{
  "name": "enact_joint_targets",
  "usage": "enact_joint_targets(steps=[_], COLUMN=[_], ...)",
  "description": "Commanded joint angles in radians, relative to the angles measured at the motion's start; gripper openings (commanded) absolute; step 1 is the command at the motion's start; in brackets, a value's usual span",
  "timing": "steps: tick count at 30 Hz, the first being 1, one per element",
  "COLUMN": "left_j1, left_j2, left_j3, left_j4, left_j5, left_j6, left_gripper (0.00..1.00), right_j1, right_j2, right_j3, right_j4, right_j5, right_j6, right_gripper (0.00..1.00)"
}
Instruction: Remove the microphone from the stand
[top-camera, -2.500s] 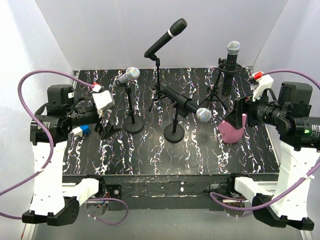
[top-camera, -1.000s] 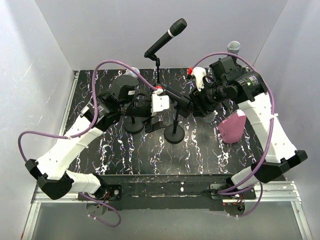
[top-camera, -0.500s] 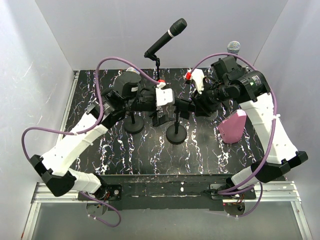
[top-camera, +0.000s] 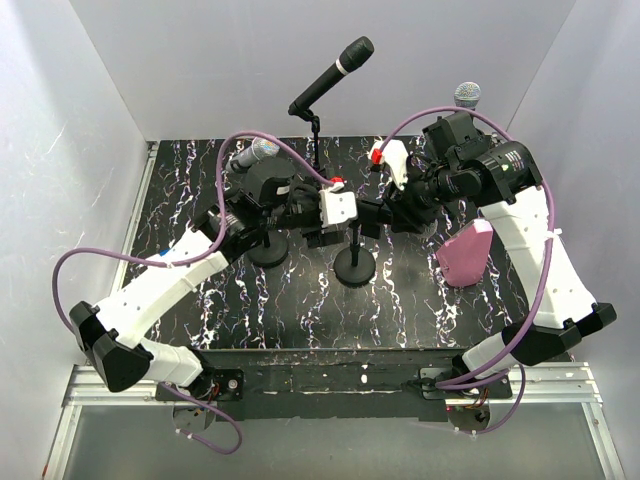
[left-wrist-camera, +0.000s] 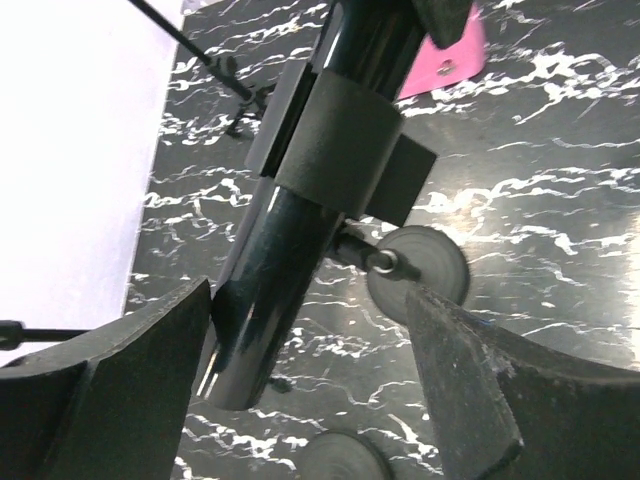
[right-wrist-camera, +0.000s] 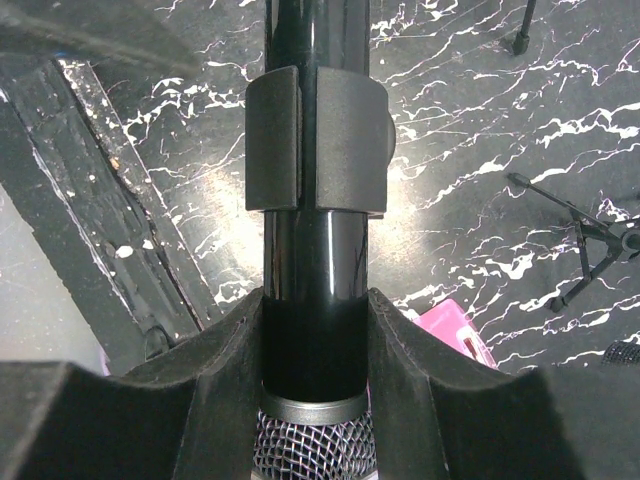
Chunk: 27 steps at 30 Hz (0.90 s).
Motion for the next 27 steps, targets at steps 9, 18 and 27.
enact_joint_targets(steps=[9, 18, 27], left_j1=[-0.001, -0.003, -0.001], left_j2=[0.031, 0.092, 0.127], left_j3=[-0.084, -0.151, -0.197], left_j4=[0.096, 0.174, 0.228], left_j5=[-0.109, -0.076, -0.021], left_j6=[0.1, 0.085, 0.023], left_gripper=[0.49, 0.4, 0.38], right_j1=[0.004, 0.004, 0.004], right_j2=[-0.022, -0.007, 0.055], right_j3=[0.064, 0.138, 0.285], right_j4=[-0.176, -0.183, -0.183], right_j5=[-0.062, -0.024, -0.029], right_j6=[-0.011, 0.002, 0.058], right_gripper=[0.16, 0.12, 0.12])
